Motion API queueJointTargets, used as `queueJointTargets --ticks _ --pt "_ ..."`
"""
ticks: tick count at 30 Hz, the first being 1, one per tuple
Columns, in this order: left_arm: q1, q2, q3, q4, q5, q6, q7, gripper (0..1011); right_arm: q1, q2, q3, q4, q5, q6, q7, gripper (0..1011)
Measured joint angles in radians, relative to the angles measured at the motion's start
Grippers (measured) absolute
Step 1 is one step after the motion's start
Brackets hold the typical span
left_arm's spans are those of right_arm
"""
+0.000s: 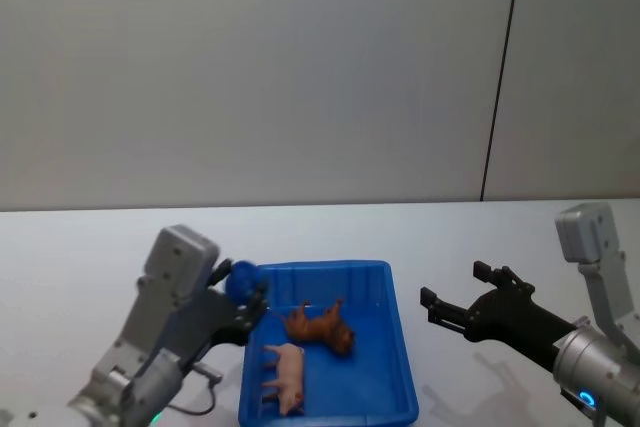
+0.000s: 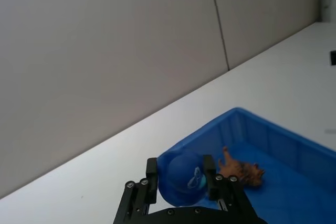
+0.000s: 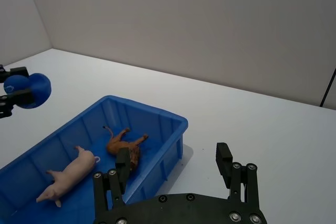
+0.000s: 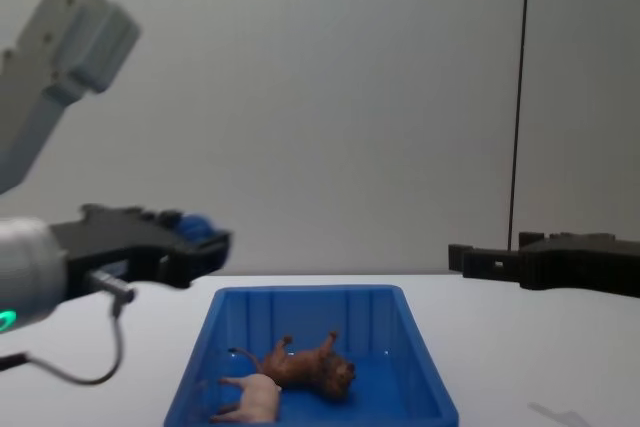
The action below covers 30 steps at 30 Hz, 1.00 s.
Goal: Pick up the two dolls from the table and place them into the box.
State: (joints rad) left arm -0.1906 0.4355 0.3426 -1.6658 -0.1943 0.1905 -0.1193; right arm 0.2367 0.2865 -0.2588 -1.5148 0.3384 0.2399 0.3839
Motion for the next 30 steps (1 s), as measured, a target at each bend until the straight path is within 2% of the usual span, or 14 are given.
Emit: queueJointTargets --ticks 4,9,16,18,30 --pt "-0.031 -0.033 0.015 0.026 0.014 -0.015 -0.041 623 0.000 0.000 0.000 0.000 0.000 0.000 0.000 1001" --pt "-0.069 -0.078 0.035 0.071 0.024 -0.037 -0.095 780 0.000 0.000 0.000 0.000 0.000 0.000 0.000 1001" --pt "-0.093 -0.112 0.052 0.108 0.026 -0.059 -0.128 968 0.000 0.000 0.000 0.000 0.000 0.000 0.000 1000" --pt "-0.097 -0.119 0.056 0.114 0.023 -0.069 -0.132 1000 0.000 0.000 0.000 0.000 0.000 0.000 0.000 1001" --pt "-0.092 -0.127 0.059 0.112 0.001 -0.116 -0.128 1001 0.000 0.000 0.000 0.000 0.000 0.000 0.000 1001"
